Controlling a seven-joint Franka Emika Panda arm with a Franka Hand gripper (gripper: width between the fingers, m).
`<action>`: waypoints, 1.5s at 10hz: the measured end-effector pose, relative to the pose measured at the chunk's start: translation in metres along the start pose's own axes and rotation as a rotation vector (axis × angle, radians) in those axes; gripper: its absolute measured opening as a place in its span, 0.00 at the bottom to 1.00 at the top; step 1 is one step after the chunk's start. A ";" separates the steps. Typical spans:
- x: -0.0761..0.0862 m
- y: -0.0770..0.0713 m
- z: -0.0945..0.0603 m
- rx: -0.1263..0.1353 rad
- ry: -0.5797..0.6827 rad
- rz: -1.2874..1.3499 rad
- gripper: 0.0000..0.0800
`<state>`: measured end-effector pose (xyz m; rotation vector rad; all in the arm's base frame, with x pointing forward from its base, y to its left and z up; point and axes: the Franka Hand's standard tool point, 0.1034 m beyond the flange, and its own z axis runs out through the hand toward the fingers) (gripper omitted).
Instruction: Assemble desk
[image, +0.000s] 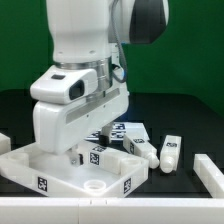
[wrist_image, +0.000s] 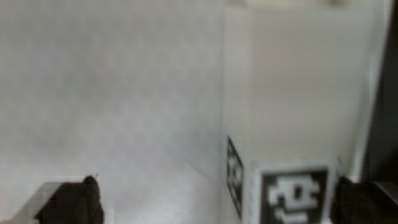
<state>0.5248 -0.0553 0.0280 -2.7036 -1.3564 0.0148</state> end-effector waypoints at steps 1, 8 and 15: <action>-0.003 0.002 0.000 0.002 0.001 0.008 0.81; -0.005 0.027 -0.004 -0.029 0.018 -0.019 0.81; 0.005 0.013 -0.011 -0.036 0.018 0.034 0.81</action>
Offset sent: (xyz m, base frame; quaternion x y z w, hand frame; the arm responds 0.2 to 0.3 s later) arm 0.0068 -0.0051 0.0001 -0.0022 0.0043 -0.0129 0.9999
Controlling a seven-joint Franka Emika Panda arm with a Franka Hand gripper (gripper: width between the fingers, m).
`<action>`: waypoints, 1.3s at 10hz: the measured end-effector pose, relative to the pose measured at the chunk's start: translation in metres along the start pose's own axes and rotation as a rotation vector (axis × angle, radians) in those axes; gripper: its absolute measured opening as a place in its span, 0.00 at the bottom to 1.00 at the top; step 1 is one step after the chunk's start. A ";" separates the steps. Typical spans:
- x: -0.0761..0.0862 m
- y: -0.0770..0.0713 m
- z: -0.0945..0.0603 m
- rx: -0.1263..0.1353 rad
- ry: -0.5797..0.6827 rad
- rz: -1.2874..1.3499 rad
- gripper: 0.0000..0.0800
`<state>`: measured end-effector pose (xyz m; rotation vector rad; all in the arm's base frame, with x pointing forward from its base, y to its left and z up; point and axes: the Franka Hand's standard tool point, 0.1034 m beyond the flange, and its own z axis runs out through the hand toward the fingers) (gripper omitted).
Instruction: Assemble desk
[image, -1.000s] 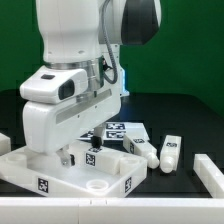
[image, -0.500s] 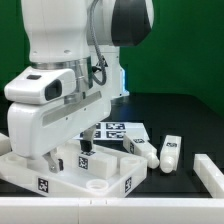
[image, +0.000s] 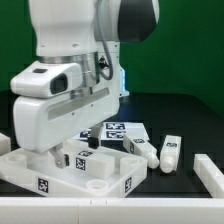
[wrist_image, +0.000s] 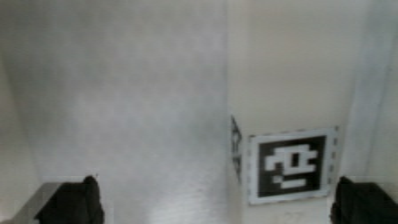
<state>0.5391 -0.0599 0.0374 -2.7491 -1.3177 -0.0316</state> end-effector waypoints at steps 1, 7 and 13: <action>-0.002 -0.002 0.001 0.003 -0.002 0.001 0.81; -0.013 -0.008 0.021 0.030 -0.016 0.013 0.81; -0.013 -0.007 0.019 0.026 -0.015 0.014 0.35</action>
Offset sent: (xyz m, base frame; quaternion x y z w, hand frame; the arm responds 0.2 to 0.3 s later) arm -0.0006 -0.0020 -0.0205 0.0071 0.0161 0.0064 0.9998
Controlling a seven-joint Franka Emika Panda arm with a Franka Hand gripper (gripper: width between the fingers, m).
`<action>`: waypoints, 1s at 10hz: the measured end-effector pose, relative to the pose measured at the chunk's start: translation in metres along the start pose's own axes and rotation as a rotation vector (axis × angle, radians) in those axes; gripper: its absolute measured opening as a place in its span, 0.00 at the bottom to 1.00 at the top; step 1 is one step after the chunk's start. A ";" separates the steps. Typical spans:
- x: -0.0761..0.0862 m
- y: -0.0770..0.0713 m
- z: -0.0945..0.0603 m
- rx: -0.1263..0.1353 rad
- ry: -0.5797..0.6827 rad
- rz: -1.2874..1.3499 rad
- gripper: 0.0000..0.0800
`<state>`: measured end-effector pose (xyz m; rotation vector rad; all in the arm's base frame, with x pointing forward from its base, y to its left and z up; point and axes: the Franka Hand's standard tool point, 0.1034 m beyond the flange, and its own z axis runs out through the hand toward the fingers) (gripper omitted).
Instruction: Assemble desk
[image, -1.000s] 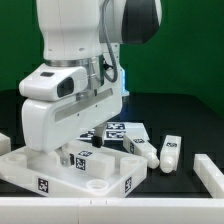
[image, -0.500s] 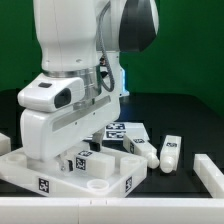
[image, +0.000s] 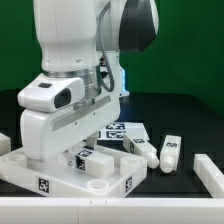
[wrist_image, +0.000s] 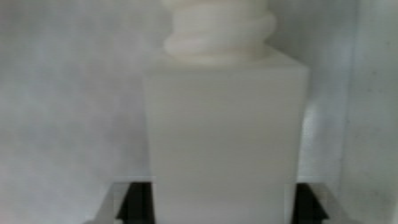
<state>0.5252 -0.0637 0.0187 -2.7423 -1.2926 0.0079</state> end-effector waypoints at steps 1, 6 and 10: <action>-0.001 -0.001 -0.014 -0.016 0.005 0.022 0.35; -0.027 -0.048 -0.069 -0.073 0.026 0.299 0.35; -0.049 -0.059 -0.064 -0.083 0.033 0.381 0.36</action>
Offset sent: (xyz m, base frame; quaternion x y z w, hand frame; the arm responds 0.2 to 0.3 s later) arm -0.0667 -0.0238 0.0568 -0.0404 -0.0472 0.2092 0.9759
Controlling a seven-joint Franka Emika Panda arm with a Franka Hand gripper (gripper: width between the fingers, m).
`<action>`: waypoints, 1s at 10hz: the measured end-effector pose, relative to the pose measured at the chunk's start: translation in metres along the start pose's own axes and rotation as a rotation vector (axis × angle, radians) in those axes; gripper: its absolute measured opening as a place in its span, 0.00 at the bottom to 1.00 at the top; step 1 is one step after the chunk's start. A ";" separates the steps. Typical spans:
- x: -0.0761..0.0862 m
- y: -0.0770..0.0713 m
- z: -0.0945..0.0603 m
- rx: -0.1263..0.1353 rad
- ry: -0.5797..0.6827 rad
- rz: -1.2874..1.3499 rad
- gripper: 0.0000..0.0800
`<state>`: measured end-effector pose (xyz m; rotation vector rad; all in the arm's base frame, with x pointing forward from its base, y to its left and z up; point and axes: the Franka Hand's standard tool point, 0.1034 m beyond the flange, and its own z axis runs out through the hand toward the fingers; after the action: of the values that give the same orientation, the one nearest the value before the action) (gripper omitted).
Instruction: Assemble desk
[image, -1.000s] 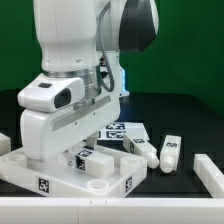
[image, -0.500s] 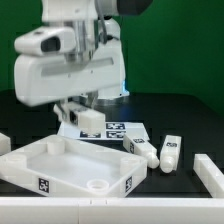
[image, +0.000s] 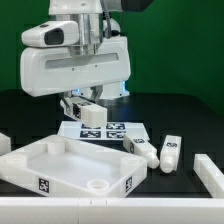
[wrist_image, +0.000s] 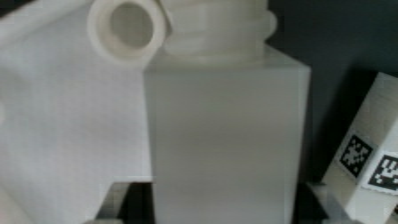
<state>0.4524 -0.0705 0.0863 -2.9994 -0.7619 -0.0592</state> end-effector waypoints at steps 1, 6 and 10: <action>-0.025 -0.002 0.002 -0.015 -0.001 0.031 0.36; -0.076 -0.001 0.022 -0.002 -0.020 0.148 0.36; -0.139 0.020 0.043 -0.091 0.001 0.325 0.36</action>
Offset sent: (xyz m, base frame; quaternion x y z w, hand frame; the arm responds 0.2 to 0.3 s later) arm -0.0182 -0.0120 -0.0266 0.0692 0.0742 0.0356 0.9942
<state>0.3411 -0.1524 0.0363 -3.1644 -0.2706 -0.0853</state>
